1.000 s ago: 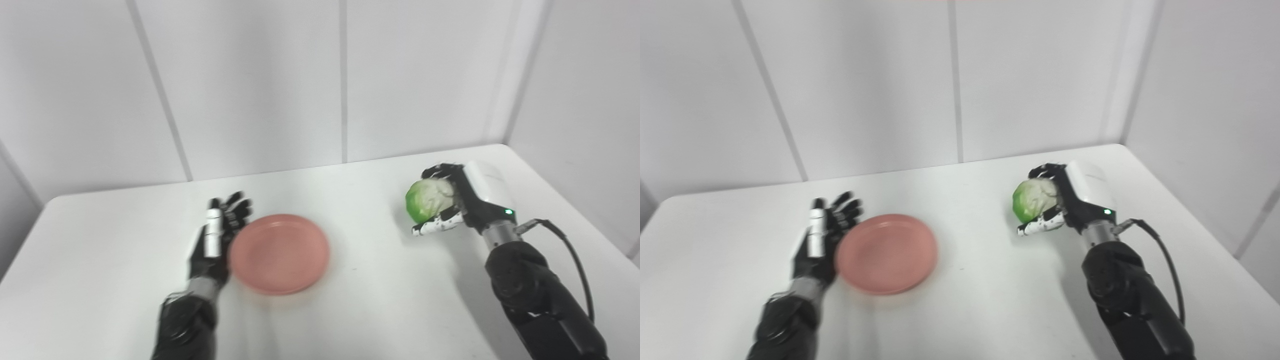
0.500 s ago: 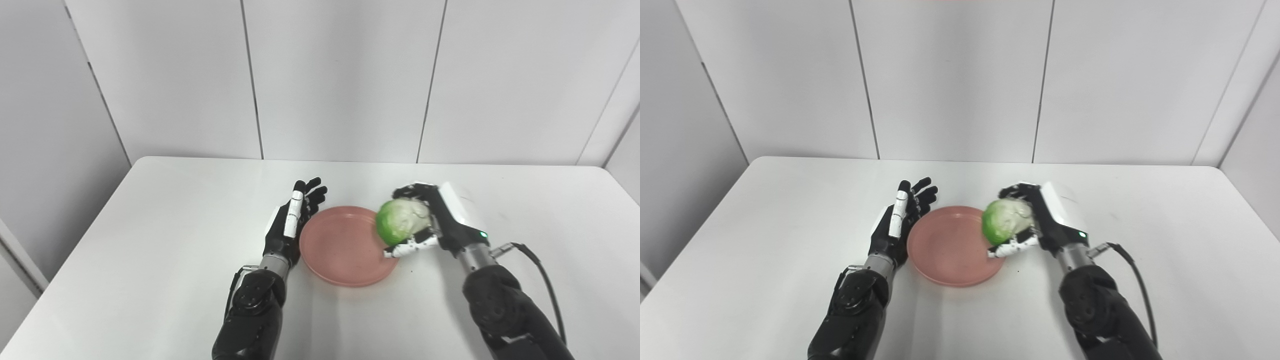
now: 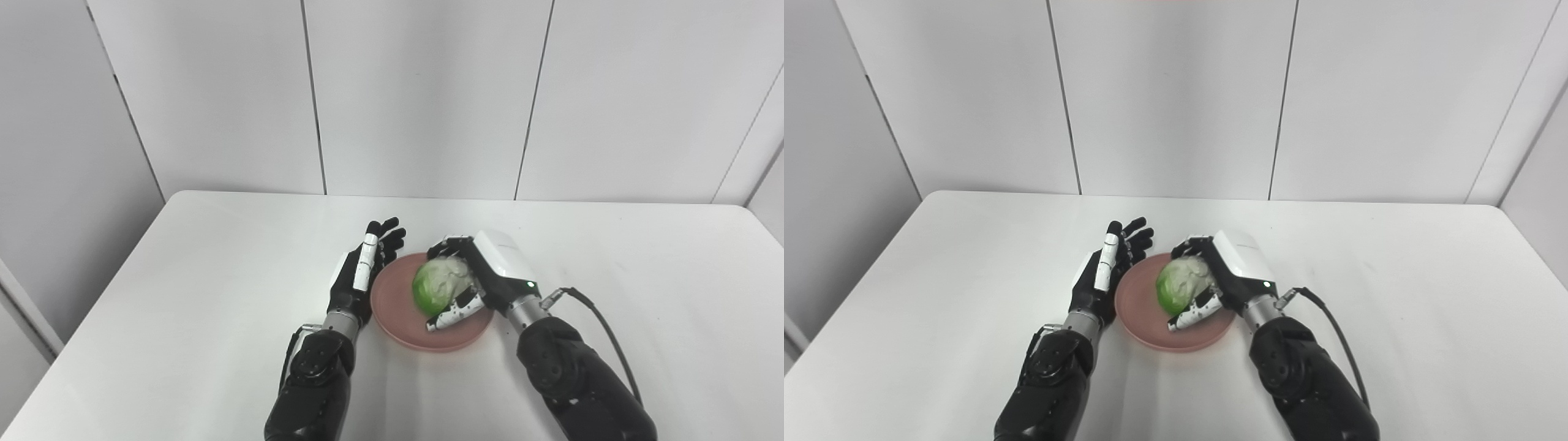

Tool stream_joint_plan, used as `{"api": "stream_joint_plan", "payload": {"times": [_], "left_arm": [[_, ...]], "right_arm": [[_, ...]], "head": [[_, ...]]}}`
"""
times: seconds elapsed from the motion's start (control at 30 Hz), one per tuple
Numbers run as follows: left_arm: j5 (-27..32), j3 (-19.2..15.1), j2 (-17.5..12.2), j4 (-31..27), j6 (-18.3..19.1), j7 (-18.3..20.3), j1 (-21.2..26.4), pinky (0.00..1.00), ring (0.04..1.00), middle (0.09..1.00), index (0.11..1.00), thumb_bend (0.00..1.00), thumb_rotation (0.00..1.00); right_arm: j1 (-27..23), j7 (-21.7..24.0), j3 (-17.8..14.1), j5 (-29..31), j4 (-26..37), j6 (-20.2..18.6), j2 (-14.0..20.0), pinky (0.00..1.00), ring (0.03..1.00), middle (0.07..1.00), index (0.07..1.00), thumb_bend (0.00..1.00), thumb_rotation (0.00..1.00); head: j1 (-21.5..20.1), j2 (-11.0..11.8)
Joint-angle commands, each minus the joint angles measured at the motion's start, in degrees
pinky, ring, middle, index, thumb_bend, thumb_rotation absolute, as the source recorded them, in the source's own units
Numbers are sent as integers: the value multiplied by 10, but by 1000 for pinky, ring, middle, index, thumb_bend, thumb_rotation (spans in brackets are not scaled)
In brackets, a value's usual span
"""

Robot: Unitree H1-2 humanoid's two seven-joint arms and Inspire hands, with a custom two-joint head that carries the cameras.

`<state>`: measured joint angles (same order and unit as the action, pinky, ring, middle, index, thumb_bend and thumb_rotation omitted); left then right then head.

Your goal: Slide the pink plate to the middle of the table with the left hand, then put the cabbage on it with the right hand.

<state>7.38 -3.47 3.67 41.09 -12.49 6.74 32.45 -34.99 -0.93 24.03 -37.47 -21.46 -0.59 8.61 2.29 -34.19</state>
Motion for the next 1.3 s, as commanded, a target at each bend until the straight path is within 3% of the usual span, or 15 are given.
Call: {"api": "stream_joint_plan", "payload": {"times": [0.0, 0.37, 0.43, 0.47, 0.53, 0.57, 0.63, 0.7, 0.8, 1.07, 1.27], "left_arm": [[6, 2, 7, 18, -19, 8, -20, 922, 892, 865, 832, 804, 1000], [13, -4, 8, 9, -11, 9, -20, 861, 872, 854, 840, 790, 1000], [11, -1, 6, 13, -20, 11, -18, 873, 885, 861, 840, 786, 1000], [11, 0, 5, 16, -23, 13, -18, 875, 887, 864, 844, 790, 1000], [14, -1, 5, 19, -28, 17, -16, 875, 889, 867, 850, 792, 1000], [17, -1, 4, 16, -23, 20, -17, 875, 889, 868, 851, 792, 1000], [21, -1, 3, 11, -15, 28, -19, 898, 903, 888, 875, 790, 1000], [25, -1, 1, 11, -14, 36, -20, 908, 911, 898, 885, 793, 1000], [27, 0, -1, 5, -7, 41, -22, 916, 919, 908, 891, 800, 1000], [25, -7, 2, 14, -15, 24, -19, 856, 874, 863, 845, 807, 1000], [14, -5, -2, 0, -5, 6, -23, 870, 874, 849, 824, 826, 1000]], "right_arm": [[-39, -12, -1, -5, 8, 32, -4, 344, 402, 456, 508, 529, 0], [-43, -14, 32, -47, -27, 33, -8, 328, 422, 461, 523, 526, 2], [-41, -24, 38, -57, -28, 44, -3, 444, 581, 651, 681, 687, 238], [-40, -29, 41, -60, -30, 48, -2, 510, 646, 713, 733, 710, 332], [-38, -32, 42, -62, -30, 53, 1, 597, 726, 786, 797, 728, 462], [-36, -18, 43, -67, -18, 38, 4, 607, 735, 793, 803, 729, 476], [-32, 7, 43, -71, -1, 17, 7, 755, 857, 886, 902, 778, 679], [-29, 45, 43, -71, 18, 0, 14, 857, 930, 940, 956, 789, 728], [-27, 92, 42, -66, 38, -13, 27, 979, 992, 992, 996, 819, 770], [-5, 120, 18, -45, 66, -15, 37, 1000, 1000, 1000, 1000, 904, 821], [33, 55, -42, 12, 73, 30, 32, 997, 1000, 1000, 1000, 886, 808]], "head": [[1, 0], [-8, -2], [-9, -3], [-9, -3], [-10, -4], [-12, -5], [-14, -5], [-16, -5], [-18, -3], [-17, -3], [-18, -3]]}}
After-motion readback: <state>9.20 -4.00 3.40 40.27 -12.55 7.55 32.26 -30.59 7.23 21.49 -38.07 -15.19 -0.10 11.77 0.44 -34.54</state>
